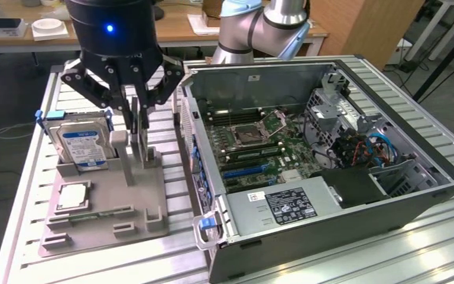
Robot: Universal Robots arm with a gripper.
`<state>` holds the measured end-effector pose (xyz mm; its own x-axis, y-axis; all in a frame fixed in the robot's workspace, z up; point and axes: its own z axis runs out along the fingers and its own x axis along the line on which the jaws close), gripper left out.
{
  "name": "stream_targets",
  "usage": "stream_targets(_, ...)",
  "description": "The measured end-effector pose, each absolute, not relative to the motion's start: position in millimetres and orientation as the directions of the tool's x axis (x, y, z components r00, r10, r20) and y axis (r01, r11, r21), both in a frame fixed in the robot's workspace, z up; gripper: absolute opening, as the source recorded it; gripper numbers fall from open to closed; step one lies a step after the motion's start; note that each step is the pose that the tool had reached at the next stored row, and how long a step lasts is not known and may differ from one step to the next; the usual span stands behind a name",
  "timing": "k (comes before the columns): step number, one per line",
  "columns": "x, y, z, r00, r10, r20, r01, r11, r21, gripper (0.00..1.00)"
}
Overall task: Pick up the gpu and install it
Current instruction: 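Pick up the gpu and move the gpu toward the slot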
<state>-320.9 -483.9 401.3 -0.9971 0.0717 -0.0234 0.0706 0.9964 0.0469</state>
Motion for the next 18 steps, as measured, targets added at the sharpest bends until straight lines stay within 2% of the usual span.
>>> stream_targets(5, -320.8, -483.8, 411.4, -0.997, 0.072, -0.023, 0.071, 0.996, 0.047, 0.26)
stream_targets(18, -319.4, -483.8, 412.0, -0.997, 0.072, -0.023, 0.07, 0.996, 0.047, 0.26)
